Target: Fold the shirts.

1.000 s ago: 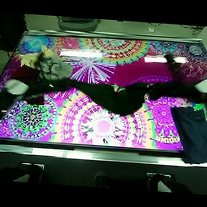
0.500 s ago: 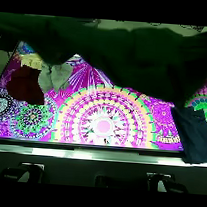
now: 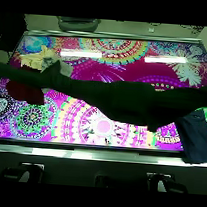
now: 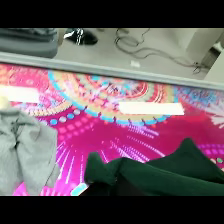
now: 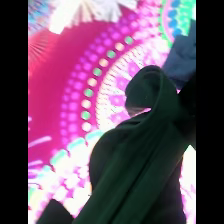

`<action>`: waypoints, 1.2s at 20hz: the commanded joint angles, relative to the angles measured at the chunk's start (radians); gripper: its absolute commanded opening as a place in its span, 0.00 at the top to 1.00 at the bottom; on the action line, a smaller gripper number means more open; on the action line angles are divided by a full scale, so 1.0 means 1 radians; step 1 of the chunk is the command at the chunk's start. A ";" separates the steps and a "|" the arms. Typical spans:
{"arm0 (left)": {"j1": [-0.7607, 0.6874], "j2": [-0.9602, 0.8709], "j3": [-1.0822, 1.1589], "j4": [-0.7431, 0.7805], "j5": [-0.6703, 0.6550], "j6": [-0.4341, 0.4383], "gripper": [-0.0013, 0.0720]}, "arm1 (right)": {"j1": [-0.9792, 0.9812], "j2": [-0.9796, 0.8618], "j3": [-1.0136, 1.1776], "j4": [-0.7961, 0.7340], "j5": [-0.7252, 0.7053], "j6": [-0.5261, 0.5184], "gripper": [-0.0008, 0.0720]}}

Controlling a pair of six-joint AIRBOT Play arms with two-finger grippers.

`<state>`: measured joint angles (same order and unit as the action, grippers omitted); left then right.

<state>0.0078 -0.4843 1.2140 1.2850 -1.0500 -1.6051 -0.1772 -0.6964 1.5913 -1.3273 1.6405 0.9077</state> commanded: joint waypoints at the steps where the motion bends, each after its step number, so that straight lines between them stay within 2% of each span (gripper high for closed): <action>1: 0.001 0.077 -0.072 0.026 -0.070 -0.004 0.94 | -0.001 0.006 -0.002 -0.019 0.165 0.056 0.94; 5: 0.001 0.123 -0.145 0.029 -0.171 -0.004 0.94 | -0.001 0.028 -0.072 -0.021 0.209 0.104 0.94; 8: 0.001 0.103 -0.271 0.028 -0.120 -0.004 0.94 | -0.001 0.032 -0.313 -0.020 0.190 0.111 0.94; 10: 0.001 0.053 -0.391 0.003 -0.055 -0.003 0.94 | -0.001 0.010 -0.528 -0.010 0.045 0.129 0.94; 13: 0.001 -0.097 -0.557 -0.133 0.143 0.047 0.94 | -0.001 -0.080 -0.802 0.096 -0.382 0.129 0.94; 15: 0.001 -0.253 -0.575 -0.207 0.276 0.114 0.94 | 0.002 -0.185 -0.869 0.193 -0.634 0.127 0.94; 17: 0.001 -0.410 -0.538 -0.222 0.354 0.133 0.94 | 0.002 -0.297 -0.861 0.253 -0.793 0.128 0.94; 20: 0.000 -0.592 -0.495 -0.293 0.359 0.132 0.94 | 0.002 -0.411 -0.857 0.324 -0.922 0.128 0.93; 23: -0.018 -0.684 -0.495 -0.344 0.360 0.132 0.94 | 0.002 -0.514 -0.857 0.332 -0.939 0.128 0.93; 24: -0.019 -0.692 -0.494 -0.344 0.360 0.132 0.94 | 0.002 -0.534 -0.857 0.341 -0.930 0.128 0.91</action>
<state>-0.0013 -1.0897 0.7151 0.9939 -0.7132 -1.4807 -0.1764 -1.1439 0.7418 -1.0317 0.7830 1.0367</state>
